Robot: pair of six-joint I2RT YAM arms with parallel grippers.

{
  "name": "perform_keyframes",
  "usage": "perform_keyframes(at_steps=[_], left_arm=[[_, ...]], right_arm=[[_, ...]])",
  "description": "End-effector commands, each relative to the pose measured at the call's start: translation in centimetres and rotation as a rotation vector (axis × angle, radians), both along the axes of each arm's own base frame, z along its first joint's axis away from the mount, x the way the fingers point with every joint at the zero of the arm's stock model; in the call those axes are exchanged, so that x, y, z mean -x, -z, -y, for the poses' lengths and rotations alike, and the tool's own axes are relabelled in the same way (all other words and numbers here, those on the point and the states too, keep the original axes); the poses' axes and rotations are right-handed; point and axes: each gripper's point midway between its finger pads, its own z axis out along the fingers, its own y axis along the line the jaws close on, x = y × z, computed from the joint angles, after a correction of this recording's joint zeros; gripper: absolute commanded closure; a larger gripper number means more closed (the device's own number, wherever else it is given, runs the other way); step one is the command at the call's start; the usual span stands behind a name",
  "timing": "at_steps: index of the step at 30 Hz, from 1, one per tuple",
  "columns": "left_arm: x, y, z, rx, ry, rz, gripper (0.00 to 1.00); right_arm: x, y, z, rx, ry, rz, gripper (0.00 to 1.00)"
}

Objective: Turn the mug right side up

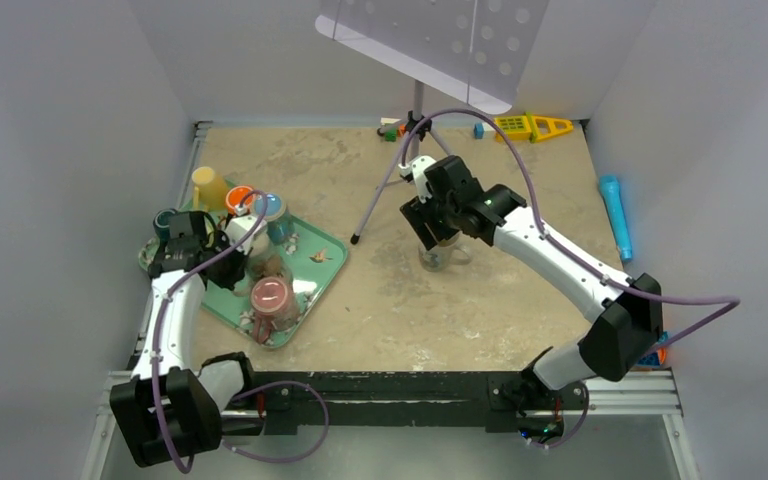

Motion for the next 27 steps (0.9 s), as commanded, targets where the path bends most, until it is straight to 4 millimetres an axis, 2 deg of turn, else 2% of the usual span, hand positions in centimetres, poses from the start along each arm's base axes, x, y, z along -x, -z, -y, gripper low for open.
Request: perform_keyframes(at_steps=[1,4,10,12,14,17,21,22,24,25,27], left_arm=[[-0.9,-3.1,2.4,0.137,0.032,0.064,1.0],[-0.9,-5.7,3.4,0.19,0.026,0.112,1.0],[-2.1,-12.3,3.7,0.247,-0.066,0.272,1.0],[-2.2,-13.3,4.2,0.269,-0.055,0.268,1.0],[-2.1,-13.3,5.0,0.301,-0.032,0.24,1.0],[-2.3,-14.8,6.0,0.367,-0.017,0.262,1.0],[-1.7,-20.2,8.1,0.48,0.001,0.335,1.0],[-1.5,-21.0,8.5,0.495,0.005,0.344,1.0],[-1.4,-20.8,9.0,0.491,0.01,0.339,1.0],[-1.4,-19.7,9.1,0.46,0.018,0.315,1.0],[-1.8,-16.6,8.6,0.405,0.01,0.252,1.0]], right_arm=[[-0.2,-1.8,-1.0,-0.088,-0.003,0.064,0.28],[0.0,-3.9,-1.1,-0.145,0.0,0.117,0.28],[0.3,-10.1,-1.0,-0.332,0.04,0.3,0.26],[0.9,-12.1,-1.7,-0.42,0.005,0.348,0.25],[1.7,-13.8,-2.6,-0.504,-0.042,0.376,0.23],[3.4,-16.3,-4.9,-0.674,-0.136,0.405,0.18],[8.1,-20.0,-10.1,-0.96,-0.329,0.43,0.15],[9.3,-20.5,-11.5,-1.033,-0.366,0.418,0.14],[11.0,-20.0,-14.3,-1.176,-0.402,0.351,0.14],[11.3,-19.0,-15.5,-1.201,-0.407,0.302,0.14],[10.0,-16.4,-17.8,-1.131,-0.39,0.252,0.15]])
